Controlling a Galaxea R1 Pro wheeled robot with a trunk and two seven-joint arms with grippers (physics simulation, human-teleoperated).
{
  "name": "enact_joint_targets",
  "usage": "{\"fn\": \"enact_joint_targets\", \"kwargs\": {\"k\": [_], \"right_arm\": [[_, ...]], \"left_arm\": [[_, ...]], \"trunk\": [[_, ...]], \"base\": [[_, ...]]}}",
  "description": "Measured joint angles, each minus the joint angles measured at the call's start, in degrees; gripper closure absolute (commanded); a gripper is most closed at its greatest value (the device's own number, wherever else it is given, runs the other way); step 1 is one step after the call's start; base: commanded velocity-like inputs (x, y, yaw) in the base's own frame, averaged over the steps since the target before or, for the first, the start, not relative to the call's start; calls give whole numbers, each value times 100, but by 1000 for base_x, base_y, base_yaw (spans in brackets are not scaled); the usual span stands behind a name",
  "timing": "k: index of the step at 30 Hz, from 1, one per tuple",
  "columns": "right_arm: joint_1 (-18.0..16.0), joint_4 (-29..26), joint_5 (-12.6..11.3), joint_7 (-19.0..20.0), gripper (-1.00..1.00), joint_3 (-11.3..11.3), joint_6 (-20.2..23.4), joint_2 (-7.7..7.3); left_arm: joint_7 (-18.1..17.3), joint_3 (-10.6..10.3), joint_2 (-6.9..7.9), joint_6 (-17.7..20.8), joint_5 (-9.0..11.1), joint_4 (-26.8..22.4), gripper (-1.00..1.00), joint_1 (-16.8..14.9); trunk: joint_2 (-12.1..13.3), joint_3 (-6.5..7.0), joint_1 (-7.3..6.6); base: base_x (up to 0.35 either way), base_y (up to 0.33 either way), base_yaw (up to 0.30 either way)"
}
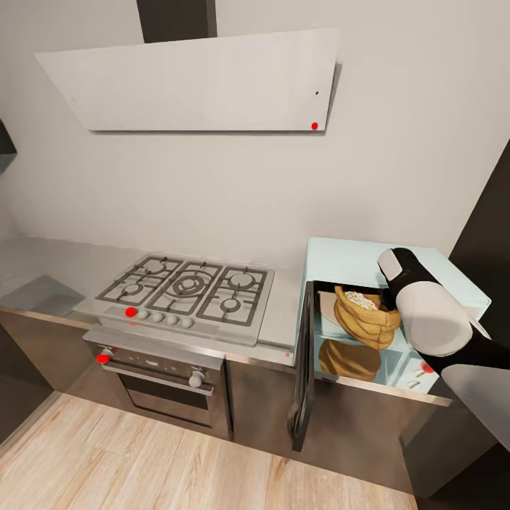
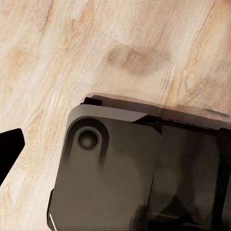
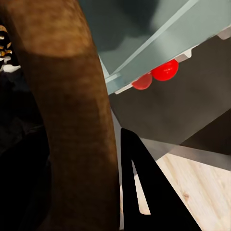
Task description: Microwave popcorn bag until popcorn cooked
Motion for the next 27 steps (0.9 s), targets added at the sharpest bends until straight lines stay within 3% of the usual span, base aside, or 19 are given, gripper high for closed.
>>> {"fn": "enact_joint_targets", "kwargs": {"k": [27], "right_arm": [[1, -7, -27, -3, 100, 14, 16, -5]], "left_arm": [[1, 50, -3, -1, 49, 0, -100, 1]], "trunk": [[1, 0, 0]], "base": [[0, 0, 0]]}}
